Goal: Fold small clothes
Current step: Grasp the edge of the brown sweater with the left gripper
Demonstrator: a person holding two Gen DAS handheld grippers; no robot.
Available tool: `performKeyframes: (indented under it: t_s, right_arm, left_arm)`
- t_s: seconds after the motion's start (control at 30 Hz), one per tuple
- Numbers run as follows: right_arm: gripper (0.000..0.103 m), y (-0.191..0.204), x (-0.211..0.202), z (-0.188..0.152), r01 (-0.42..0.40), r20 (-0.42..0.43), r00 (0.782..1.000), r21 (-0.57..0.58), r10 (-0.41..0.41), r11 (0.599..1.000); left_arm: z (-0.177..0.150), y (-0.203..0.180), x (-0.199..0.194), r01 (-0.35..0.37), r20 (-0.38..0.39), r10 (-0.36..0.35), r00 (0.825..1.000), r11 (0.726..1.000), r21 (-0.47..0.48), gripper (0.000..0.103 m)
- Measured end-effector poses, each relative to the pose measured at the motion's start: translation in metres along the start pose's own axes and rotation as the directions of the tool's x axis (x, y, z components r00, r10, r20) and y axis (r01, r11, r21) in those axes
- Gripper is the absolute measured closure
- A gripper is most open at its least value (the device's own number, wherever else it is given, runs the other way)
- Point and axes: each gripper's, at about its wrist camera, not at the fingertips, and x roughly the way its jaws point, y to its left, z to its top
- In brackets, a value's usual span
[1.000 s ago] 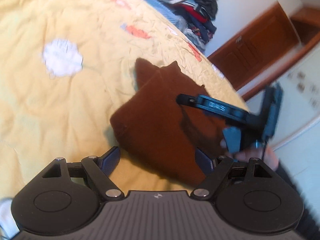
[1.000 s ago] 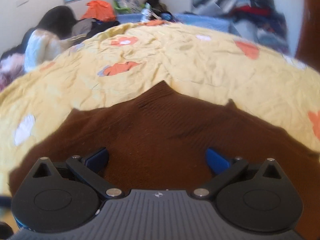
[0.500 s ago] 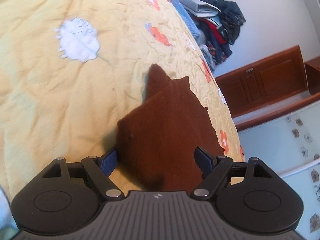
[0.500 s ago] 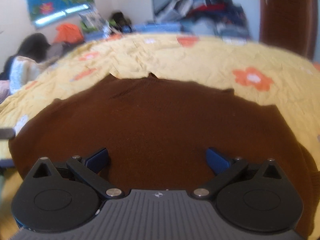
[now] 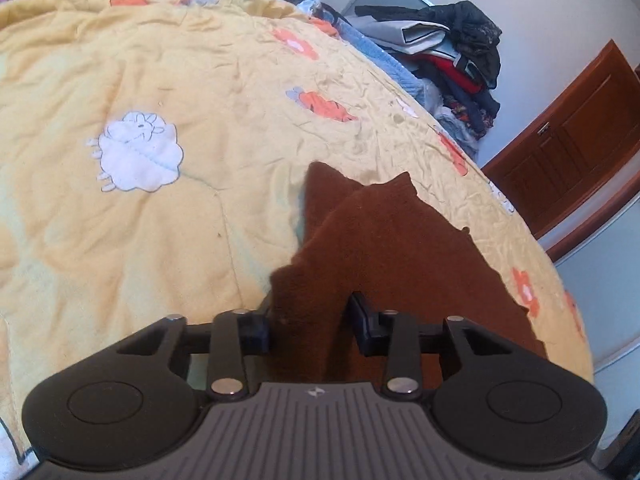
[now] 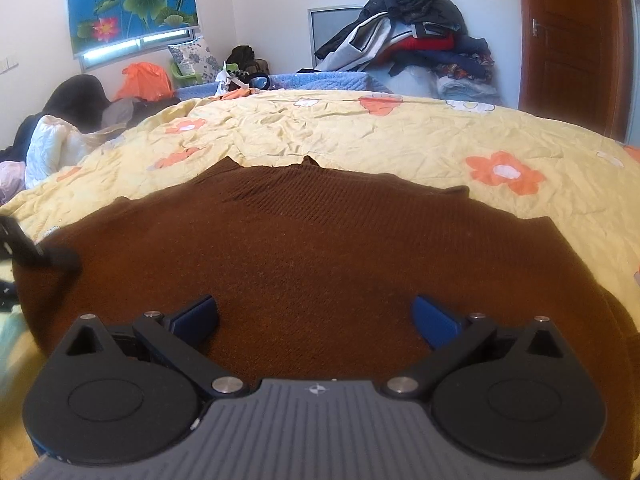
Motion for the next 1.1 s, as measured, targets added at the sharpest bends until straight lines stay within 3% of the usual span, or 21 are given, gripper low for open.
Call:
performKeyframes:
  t_s: [0.17,0.33,0.47,0.63,0.93,1.1]
  right_arm:
    - [0.0,0.0,0.0,0.0,0.003,-0.002,1.0,-0.003,-0.003,1.0]
    - [0.0,0.006,0.001,0.001,0.024,-0.021,0.999,-0.029,-0.024,0.999]
    - [0.0,0.011,0.004,0.019,0.043,-0.103,0.994,-0.014,-0.044,0.999]
    - [0.0,0.015,0.0,0.056,-0.11,-0.079,0.989,0.185,0.126,0.977]
    - [0.0,0.07,0.04,0.1,-0.208,-0.188,0.955,0.131,0.231,0.969]
    - [0.0,0.086,0.063,0.106,-0.258,-0.24,0.921,0.214,0.307,0.942]
  left_arm:
    - [0.0,0.003,-0.001,-0.014,0.003,0.014,1.0,1.0,0.025,0.077]
    - [0.001,0.004,-0.002,-0.011,-0.002,0.011,1.0,0.999,0.035,0.077]
    - [0.002,0.008,-0.002,0.011,-0.007,-0.011,1.0,1.0,0.029,0.077]
    - [0.003,0.013,-0.002,0.041,-0.002,-0.041,0.999,0.999,0.005,0.076]
    - [0.008,0.034,0.001,0.147,-0.015,-0.15,0.989,0.982,-0.119,0.071]
    - [0.012,0.034,0.004,0.155,-0.02,-0.159,0.987,0.98,-0.128,0.071]
